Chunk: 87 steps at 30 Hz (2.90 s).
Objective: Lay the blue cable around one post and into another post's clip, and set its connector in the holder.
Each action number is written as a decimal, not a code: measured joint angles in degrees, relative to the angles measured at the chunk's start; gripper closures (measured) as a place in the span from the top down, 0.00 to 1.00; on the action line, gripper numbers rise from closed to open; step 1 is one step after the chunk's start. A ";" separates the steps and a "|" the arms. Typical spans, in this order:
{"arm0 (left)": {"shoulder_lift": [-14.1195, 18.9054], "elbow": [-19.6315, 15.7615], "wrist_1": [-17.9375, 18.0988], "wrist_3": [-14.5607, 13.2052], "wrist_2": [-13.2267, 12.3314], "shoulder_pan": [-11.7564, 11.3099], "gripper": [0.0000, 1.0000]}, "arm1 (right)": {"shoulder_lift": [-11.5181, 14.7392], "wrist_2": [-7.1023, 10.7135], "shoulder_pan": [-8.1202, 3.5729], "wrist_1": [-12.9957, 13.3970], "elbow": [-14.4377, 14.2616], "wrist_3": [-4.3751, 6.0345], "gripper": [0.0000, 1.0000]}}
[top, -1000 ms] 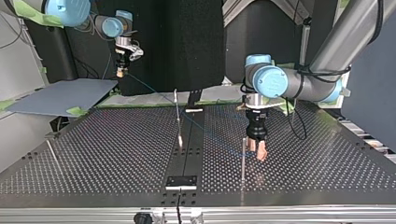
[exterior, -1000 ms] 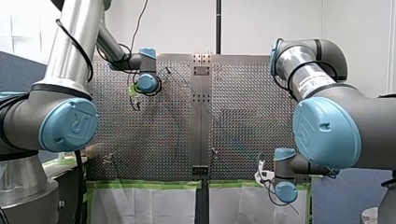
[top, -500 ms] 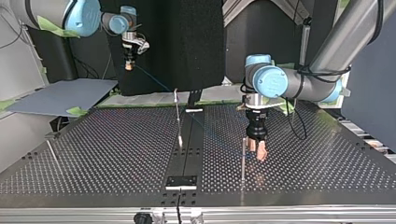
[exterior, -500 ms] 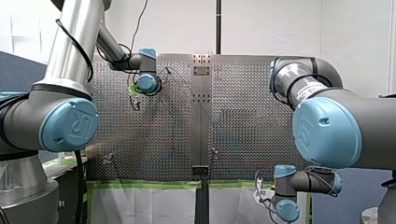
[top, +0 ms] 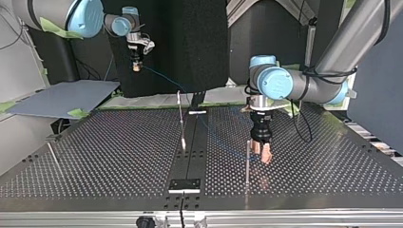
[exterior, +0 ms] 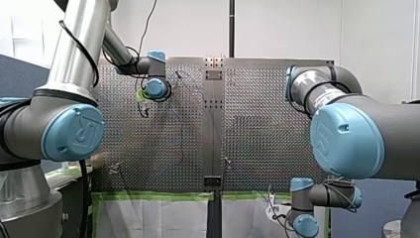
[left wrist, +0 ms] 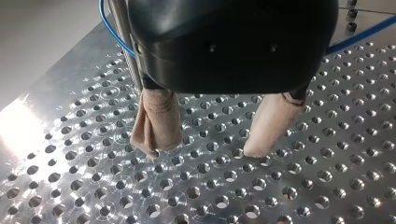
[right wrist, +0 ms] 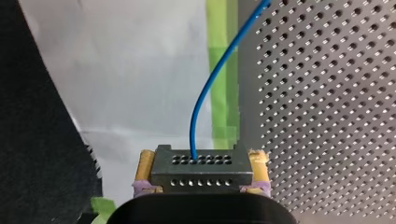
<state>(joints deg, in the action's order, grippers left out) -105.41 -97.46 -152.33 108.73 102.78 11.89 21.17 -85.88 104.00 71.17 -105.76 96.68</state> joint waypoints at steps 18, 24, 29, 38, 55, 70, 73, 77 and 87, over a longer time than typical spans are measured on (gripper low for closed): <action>0.01 0.00 0.00 -0.05 0.00 0.04 1.00 | 10.16 0.17 1.42 -6.78 -0.12 0.01 0.00; 0.02 0.01 0.00 -0.09 0.00 0.02 1.00 | 13.39 -1.71 1.38 -8.96 -0.21 0.82 0.00; 0.02 0.01 0.00 -0.06 0.00 0.01 1.00 | 15.78 -2.31 1.48 -8.69 -1.12 1.73 0.00; 0.01 0.01 0.00 0.08 -0.11 0.14 1.00 | 14.02 -2.31 -0.72 -5.79 -1.66 6.01 0.00; 0.02 0.01 0.00 -0.55 -0.02 0.82 1.00 | 9.58 3.28 -9.57 -3.33 -0.18 9.57 0.00; 0.02 0.01 -0.09 -1.14 0.56 0.89 1.00 | 1.48 2.99 -13.25 -4.12 6.09 9.17 0.00; 0.02 0.01 -0.09 -1.07 0.60 0.89 1.00 | -0.44 2.99 -13.15 -4.40 6.75 9.13 0.00; 0.01 0.01 -0.09 -0.95 0.61 0.92 1.00 | -2.76 3.01 -13.11 -4.67 7.04 9.13 0.00; 0.02 0.00 -0.17 -0.88 0.61 0.93 1.00 | -4.38 2.87 -12.98 -5.02 7.55 8.15 0.00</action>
<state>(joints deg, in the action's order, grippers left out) -105.39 -97.46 -152.50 107.85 103.40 12.81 16.78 -83.00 91.02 66.15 -98.21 104.82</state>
